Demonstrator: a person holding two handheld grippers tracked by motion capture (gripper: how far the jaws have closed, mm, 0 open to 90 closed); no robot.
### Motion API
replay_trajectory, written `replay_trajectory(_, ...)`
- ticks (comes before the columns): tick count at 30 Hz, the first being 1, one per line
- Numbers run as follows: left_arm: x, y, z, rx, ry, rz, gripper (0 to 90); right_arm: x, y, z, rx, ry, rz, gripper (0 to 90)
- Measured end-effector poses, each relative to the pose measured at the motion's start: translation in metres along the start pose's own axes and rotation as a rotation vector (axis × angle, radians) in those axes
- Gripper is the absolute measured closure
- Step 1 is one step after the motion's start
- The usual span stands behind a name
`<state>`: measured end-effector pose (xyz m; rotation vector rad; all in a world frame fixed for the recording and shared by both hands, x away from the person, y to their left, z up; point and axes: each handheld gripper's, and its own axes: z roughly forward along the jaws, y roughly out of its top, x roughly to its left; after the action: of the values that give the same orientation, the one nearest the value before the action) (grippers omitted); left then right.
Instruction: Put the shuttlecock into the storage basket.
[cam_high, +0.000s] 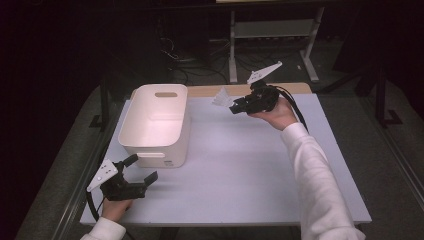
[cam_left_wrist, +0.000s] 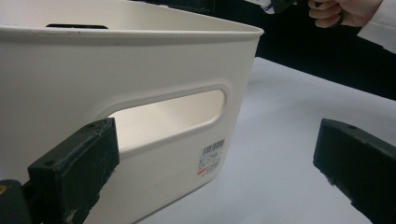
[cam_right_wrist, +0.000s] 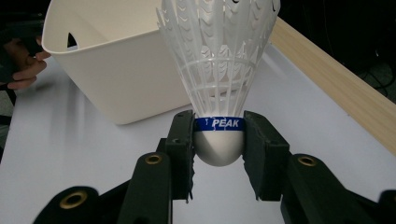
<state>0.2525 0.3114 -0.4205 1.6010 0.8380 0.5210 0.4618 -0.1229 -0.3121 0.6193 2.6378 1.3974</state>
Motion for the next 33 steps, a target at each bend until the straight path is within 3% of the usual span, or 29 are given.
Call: replay_trajectory(33,-0.002,0.000,0.001,-0.021,-0.011,-0.018,0.0,0.042,0.046,0.023,-0.023,0.089,-0.112,63.7)
